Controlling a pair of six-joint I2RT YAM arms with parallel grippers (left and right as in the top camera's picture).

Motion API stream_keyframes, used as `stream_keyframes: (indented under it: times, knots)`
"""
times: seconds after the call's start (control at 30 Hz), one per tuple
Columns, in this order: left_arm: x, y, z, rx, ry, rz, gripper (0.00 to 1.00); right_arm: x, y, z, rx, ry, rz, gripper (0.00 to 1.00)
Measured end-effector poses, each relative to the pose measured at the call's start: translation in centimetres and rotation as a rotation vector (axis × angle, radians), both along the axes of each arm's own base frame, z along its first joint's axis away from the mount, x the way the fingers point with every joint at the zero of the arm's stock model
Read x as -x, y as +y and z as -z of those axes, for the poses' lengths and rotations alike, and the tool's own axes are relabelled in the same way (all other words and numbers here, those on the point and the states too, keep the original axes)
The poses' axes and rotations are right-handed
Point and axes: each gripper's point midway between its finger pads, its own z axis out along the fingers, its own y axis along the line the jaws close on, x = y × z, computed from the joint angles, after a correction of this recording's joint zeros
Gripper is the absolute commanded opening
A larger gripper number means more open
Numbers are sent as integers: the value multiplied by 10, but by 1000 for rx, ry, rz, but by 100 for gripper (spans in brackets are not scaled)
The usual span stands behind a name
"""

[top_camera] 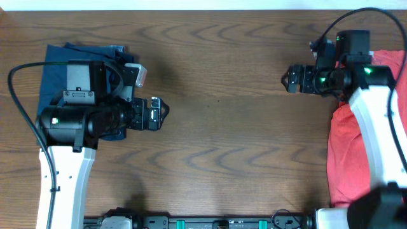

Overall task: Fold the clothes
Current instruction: 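Reach the right gripper to the coral t-shirt and grasp its edge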

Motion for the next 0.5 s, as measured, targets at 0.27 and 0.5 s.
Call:
stream_keyframes:
  times: [0.27,0.5]
  knots:
    - [-1,0,-1,0,-6,0,98,-48,-102,54,74,-9,321,93]
    - [-7,0,-5,1,-36,0,98,-81,-179,73,59,-138,518,88]
